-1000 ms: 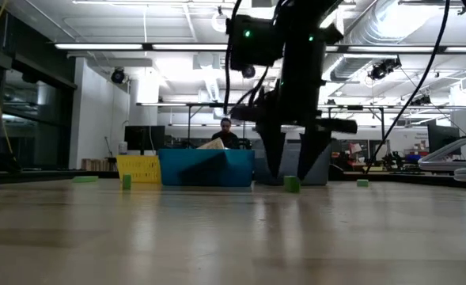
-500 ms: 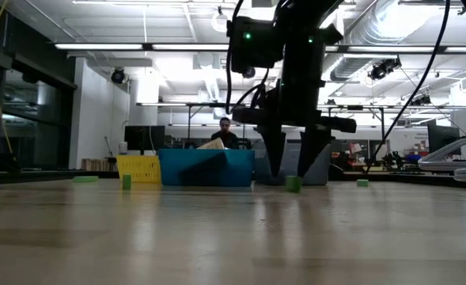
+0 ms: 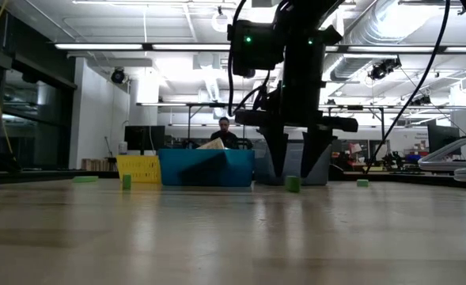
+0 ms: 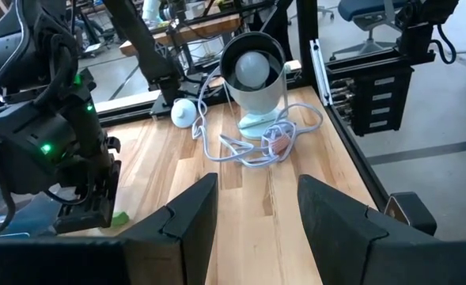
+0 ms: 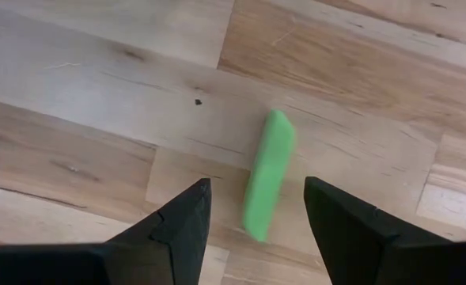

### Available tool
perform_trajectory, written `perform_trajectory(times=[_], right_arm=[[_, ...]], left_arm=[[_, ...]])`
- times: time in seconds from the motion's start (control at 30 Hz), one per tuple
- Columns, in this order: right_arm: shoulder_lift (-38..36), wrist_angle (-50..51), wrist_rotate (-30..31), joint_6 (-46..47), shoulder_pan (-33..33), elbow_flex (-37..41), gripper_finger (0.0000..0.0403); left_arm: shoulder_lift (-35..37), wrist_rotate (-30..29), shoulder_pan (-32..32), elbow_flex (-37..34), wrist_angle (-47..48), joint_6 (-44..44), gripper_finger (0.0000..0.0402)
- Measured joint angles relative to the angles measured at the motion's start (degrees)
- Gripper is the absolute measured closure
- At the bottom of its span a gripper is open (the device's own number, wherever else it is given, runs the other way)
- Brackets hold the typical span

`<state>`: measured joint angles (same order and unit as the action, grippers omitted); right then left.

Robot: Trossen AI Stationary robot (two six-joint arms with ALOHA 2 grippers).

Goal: Pick & Place School Supplies
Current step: Put the green eraser into the yellow bin

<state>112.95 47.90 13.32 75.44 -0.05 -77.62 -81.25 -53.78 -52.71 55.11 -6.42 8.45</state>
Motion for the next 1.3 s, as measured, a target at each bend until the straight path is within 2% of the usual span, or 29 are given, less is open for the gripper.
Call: perform_trajectory(times=[0.27,0.5,1.03,1.3], right_arm=[[0.0,0.4,-1.2,1.5,0.0,0.3,0.0207],[0.0,-3.0,-3.4,2.8,0.0,4.3,0.0212],[0.0,-3.8,-2.8,2.3,0.4,4.5,0.0326],[0.0,-5.4,-1.9,0.7,0.4,4.5,0.0345]], left_arm=[[0.0,0.0,-0.2,0.0,0.0,0.0,0.0231],[0.1,-1.0,-1.5,0.0,-0.1,-1.3,0.0231],[0.2,-2.5,-2.0,0.0,-0.5,-2.4,0.0231],[0.2,-2.6,-2.0,0.0,-0.5,-2.4,0.0231]])
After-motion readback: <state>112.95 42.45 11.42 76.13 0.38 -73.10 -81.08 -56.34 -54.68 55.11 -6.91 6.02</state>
